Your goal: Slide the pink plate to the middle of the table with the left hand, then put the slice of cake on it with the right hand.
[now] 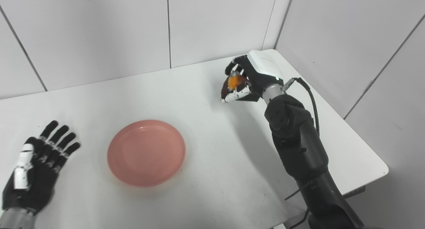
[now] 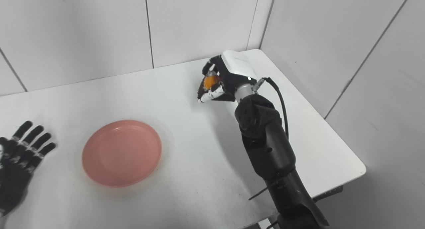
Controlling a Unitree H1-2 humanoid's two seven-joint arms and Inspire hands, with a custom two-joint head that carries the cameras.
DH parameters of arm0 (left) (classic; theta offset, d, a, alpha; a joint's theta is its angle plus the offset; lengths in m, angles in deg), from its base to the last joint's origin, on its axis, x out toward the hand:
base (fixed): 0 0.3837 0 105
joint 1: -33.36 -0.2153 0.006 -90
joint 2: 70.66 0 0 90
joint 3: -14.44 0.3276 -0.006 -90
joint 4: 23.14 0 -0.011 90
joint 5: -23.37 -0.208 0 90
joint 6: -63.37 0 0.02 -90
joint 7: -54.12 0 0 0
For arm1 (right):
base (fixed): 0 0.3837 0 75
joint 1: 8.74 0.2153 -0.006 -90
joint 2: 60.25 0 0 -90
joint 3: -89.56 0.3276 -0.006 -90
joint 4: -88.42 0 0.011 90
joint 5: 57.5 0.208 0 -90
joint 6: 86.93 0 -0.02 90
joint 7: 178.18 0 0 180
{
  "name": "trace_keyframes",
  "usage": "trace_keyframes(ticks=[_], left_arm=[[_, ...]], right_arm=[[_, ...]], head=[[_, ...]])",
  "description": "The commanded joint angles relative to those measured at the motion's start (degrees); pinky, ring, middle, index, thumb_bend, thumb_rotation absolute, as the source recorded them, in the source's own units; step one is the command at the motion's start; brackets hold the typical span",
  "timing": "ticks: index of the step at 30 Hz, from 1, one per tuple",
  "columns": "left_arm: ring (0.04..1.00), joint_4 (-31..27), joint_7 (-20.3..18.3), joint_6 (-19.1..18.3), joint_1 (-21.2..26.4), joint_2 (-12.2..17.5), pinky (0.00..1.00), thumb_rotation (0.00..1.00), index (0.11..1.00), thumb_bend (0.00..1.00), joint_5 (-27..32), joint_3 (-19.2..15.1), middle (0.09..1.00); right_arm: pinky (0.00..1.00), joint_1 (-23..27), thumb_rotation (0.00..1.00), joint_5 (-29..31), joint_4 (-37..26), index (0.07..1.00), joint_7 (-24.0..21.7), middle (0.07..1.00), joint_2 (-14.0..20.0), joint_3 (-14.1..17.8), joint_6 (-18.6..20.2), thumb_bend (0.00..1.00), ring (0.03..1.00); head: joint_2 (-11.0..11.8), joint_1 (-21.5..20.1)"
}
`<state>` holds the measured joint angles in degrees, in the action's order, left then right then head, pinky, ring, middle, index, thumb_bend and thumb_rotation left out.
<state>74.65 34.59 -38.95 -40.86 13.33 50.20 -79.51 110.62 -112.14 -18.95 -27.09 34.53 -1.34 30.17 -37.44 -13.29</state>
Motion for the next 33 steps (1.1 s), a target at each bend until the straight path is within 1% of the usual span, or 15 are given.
trace_keyframes(ticks=[1,2,3,4,5,6,7,8,9,10,11,16,23,27,33], left_arm=[[0.904,0.4,2.8,-4.8,-2.9,-1.2,0.87,0.94,0.899,0.42,-2.7,1.7,0.921],[0.907,0.0,3.3,-5.0,-3.0,-1.5,0.88,0.94,0.902,0.42,-3.1,2.0,0.923],[0.908,-0.8,4.4,-5.4,-3.2,-2.3,0.88,0.95,0.903,0.42,-4.0,2.6,0.925],[0.910,-1.3,5.2,-5.8,-3.2,-2.9,0.88,0.95,0.906,0.42,-4.6,2.9,0.925],[0.910,-2.0,6.2,-6.3,-3.3,-3.6,0.88,0.95,0.907,0.42,-5.4,3.5,0.925],[0.914,-2.5,7.0,-6.7,-3.3,-4.1,0.89,0.97,0.911,0.42,-5.9,3.9,0.928],[0.916,-2.9,7.4,-6.9,-3.2,-4.7,0.90,0.98,0.914,0.41,-6.3,4.3,0.930],[0.927,-3.1,7.8,-7.1,-3.1,-5.0,0.91,0.99,0.924,0.41,-6.6,4.5,0.939],[0.931,-3.4,8.4,-7.5,-3.1,-5.6,0.92,1.00,0.928,0.40,-7.0,4.8,0.942],[0.933,-3.6,8.8,-7.8,-3.0,-6.0,0.92,1.00,0.932,0.40,-7.3,5.0,0.944],[0.936,-3.8,9.4,-7.9,-2.9,-6.5,0.92,1.00,0.935,0.40,-8.0,5.4,0.946],[0.941,-3.6,11.1,-8.0,-2.1,-8.4,0.93,1.00,0.942,0.39,-10.3,6.7,0.949],[0.929,-3.7,12.8,-8.9,-1.3,-10.1,0.91,1.00,0.926,0.38,-12.6,7.3,0.936],[0.925,-4.3,13.3,-9.7,-1.3,-10.7,0.91,1.00,0.918,0.38,-13.0,7.0,0.929],[0.923,-5.5,13.7,-11.1,-1.3,-10.8,0.91,1.00,0.919,0.38,-13.6,7.1,0.929]], right_arm=[[0.28,3.6,0.00,0.3,-2.3,0.538,-0.4,0.425,0.0,-1.2,-0.4,0.52,0.369],[0.28,4.0,0.00,0.3,-2.3,0.538,-0.7,0.425,-0.3,-1.8,-0.4,0.52,0.367],[0.27,4.7,0.00,1.0,-2.0,0.538,-0.7,0.424,-0.8,-3.0,-0.8,0.52,0.365],[0.28,5.1,0.00,1.7,-1.7,0.540,-0.6,0.429,-1.1,-3.9,-1.1,0.52,0.373],[0.28,5.6,0.00,2.1,-1.1,0.540,-0.4,0.430,-1.6,-5.2,-1.8,0.52,0.374],[0.27,5.9,0.00,2.4,-0.7,0.541,-0.3,0.428,-1.8,-6.2,-2.1,0.52,0.365],[0.27,6.4,0.00,3.0,0.0,0.541,-0.2,0.427,-2.4,-7.3,-2.5,0.52,0.361],[0.27,6.7,0.00,3.5,0.5,0.541,-0.1,0.430,-2.8,-8.2,-2.7,0.52,0.365],[0.27,7.1,0.00,4.3,1.2,0.541,0.0,0.431,-3.4,-9.1,-2.9,0.52,0.367],[0.28,7.4,0.00,4.8,1.7,0.541,0.2,0.434,-3.8,-9.8,-3.1,0.52,0.371],[0.28,7.7,0.00,5.3,2.5,0.540,0.5,0.436,-4.5,-10.8,-3.6,0.52,0.374],[0.28,8.5,0.00,6.3,5.6,0.535,2.2,0.426,-7.1,-15.4,-5.6,0.52,0.365],[0.32,8.1,0.00,7.6,9.4,0.521,3.3,0.431,-8.6,-19.3,-8.7,0.52,0.394],[0.30,7.8,0.00,7.8,10.3,0.524,3.8,0.421,-9.4,-21.6,-8.8,0.52,0.374],[0.29,6.9,0.00,7.9,11.7,0.520,4.9,0.417,-10.5,-23.6,-8.7,0.52,0.358]], head=[[0.0,2.6],[0.0,2.6],[0.1,6.0],[0.1,6.0],[0.1,8.7],[0.1,8.7],[-0.1,10.7],[-0.1,10.7],[-0.3,12.7],[-0.3,12.7],[-0.5,14.5],[-1.0,18.5],[-1.7,20.3],[-2.1,20.1],[-2.8,19.8]])
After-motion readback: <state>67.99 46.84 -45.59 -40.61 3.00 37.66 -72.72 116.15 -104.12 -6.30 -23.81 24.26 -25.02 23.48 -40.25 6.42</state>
